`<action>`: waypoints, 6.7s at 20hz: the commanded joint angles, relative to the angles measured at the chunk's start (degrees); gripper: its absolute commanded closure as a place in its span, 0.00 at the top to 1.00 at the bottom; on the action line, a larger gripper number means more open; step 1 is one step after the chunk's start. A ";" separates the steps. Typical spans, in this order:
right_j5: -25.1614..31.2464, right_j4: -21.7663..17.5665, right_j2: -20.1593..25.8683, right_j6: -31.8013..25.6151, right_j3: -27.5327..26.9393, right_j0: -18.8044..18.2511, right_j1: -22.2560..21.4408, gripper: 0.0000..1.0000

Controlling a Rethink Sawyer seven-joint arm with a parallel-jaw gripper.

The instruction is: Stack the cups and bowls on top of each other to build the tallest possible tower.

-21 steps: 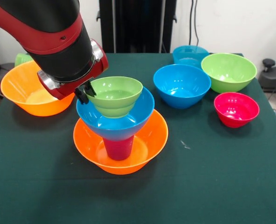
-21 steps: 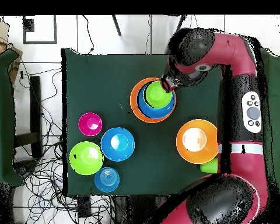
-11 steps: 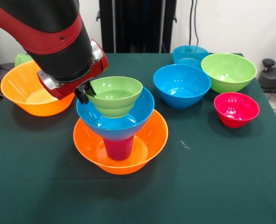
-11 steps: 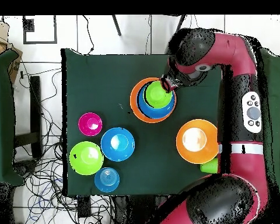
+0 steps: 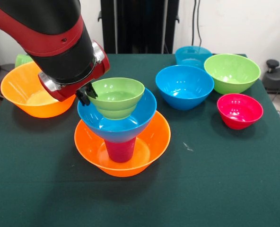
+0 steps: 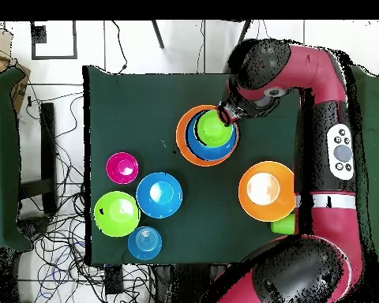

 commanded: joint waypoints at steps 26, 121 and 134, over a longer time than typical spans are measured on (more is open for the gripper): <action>-3.48 -3.90 -4.45 -14.41 2.76 1.12 1.55 0.00; -6.56 -4.67 -5.00 -15.65 8.49 -1.40 -1.45 0.00; -8.75 -4.69 -5.18 -14.82 9.21 -1.73 -1.31 0.00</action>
